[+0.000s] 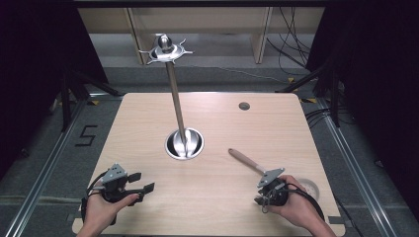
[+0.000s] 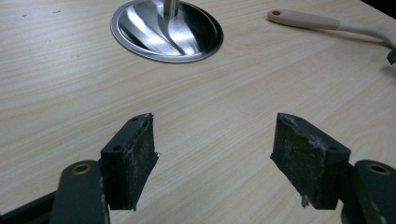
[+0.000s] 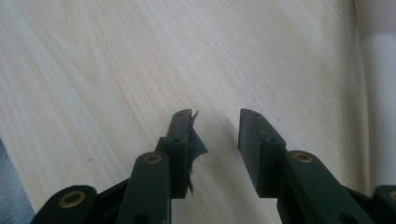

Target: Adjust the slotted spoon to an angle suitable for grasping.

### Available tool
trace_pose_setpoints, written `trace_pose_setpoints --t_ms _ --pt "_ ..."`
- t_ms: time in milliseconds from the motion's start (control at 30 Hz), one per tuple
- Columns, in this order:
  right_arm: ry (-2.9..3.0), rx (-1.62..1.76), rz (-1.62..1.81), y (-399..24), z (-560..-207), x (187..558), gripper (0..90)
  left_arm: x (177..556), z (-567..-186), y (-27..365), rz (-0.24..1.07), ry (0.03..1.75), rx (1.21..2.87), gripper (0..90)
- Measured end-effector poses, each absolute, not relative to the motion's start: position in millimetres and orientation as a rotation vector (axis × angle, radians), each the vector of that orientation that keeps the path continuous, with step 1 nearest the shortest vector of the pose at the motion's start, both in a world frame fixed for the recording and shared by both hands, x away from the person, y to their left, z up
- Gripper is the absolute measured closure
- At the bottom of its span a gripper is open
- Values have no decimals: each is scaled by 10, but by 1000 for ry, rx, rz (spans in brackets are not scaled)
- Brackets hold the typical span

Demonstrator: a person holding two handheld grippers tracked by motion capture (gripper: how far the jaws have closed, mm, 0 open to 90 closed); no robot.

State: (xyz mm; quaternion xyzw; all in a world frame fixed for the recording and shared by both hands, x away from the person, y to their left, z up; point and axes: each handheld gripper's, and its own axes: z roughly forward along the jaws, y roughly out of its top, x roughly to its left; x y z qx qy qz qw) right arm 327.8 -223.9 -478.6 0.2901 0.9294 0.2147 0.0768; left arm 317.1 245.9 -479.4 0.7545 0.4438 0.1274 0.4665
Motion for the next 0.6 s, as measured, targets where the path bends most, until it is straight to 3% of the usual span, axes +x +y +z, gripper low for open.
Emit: trace_pose_setpoints --t_ms 333,600 --pt "2746 897 648 -2347 -4702 3350 668 3181 -4789 2439 304 1089 1866 287" --pt "2728 839 570 -2448 -4361 3591 701 3121 -4787 2477 307 1087 1854 286"
